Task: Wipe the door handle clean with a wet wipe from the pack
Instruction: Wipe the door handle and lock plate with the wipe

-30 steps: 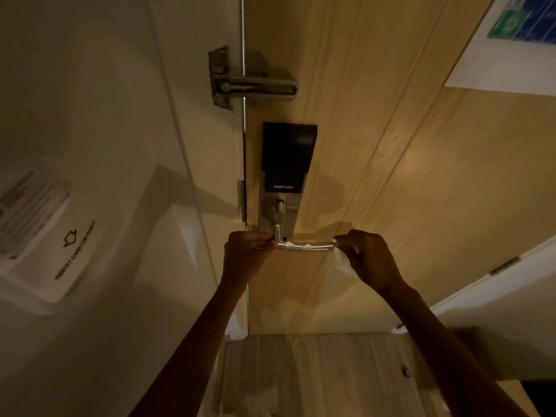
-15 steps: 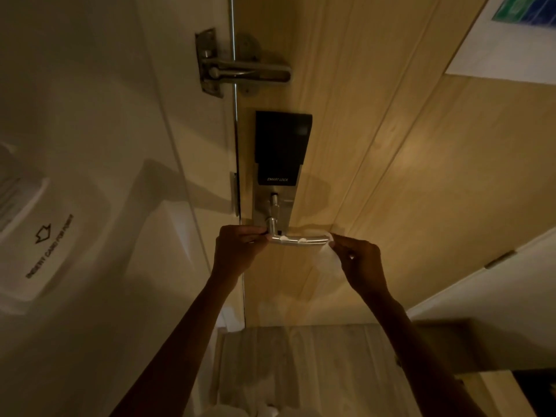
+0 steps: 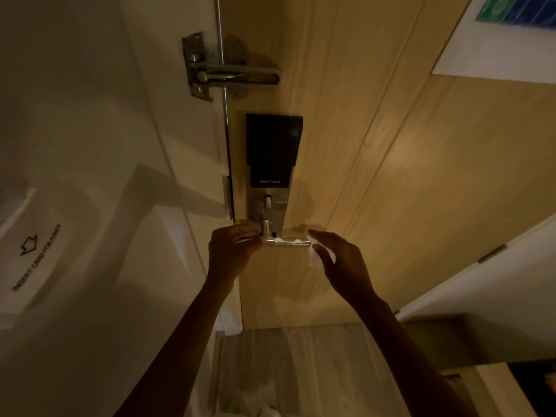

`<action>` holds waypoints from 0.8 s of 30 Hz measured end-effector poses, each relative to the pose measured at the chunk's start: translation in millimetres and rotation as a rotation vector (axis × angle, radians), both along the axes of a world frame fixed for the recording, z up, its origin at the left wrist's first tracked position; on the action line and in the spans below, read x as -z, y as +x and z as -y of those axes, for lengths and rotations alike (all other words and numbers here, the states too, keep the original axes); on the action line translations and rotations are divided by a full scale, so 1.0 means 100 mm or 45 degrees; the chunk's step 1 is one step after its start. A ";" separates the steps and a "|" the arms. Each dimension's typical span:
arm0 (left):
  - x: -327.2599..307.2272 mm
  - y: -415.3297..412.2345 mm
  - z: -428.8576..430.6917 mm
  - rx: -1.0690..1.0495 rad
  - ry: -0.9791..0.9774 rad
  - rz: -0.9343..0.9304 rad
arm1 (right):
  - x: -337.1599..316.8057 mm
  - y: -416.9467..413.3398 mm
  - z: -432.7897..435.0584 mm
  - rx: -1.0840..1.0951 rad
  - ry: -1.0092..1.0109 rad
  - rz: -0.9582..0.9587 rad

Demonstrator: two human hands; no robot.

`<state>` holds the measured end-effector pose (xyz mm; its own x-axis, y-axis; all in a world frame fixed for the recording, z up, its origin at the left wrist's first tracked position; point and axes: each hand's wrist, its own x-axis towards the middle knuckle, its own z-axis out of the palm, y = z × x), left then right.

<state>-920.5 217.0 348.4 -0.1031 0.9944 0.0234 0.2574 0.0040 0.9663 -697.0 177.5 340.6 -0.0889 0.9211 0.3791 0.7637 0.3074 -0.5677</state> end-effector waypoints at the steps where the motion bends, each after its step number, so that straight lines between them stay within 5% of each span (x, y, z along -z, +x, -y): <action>1: -0.01 0.01 0.00 0.002 0.008 0.010 | 0.01 0.05 0.00 -0.005 -0.031 0.020; 9: -0.06 0.03 0.02 0.057 0.115 -0.045 | -0.26 0.03 -0.08 0.140 0.250 -0.143; 17: -0.01 0.01 0.00 0.059 0.162 -0.136 | 0.10 -0.27 -0.10 -0.077 0.010 0.335; 24: 0.00 0.01 -0.01 0.061 0.194 -0.157 | -0.12 -0.27 -0.23 -0.071 -0.046 0.043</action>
<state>-919.9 217.8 348.3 -0.0429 0.9821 0.1832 0.3705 -0.1547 0.9159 -723.6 200.4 352.5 -0.1527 0.9272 0.3419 0.7646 0.3300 -0.5535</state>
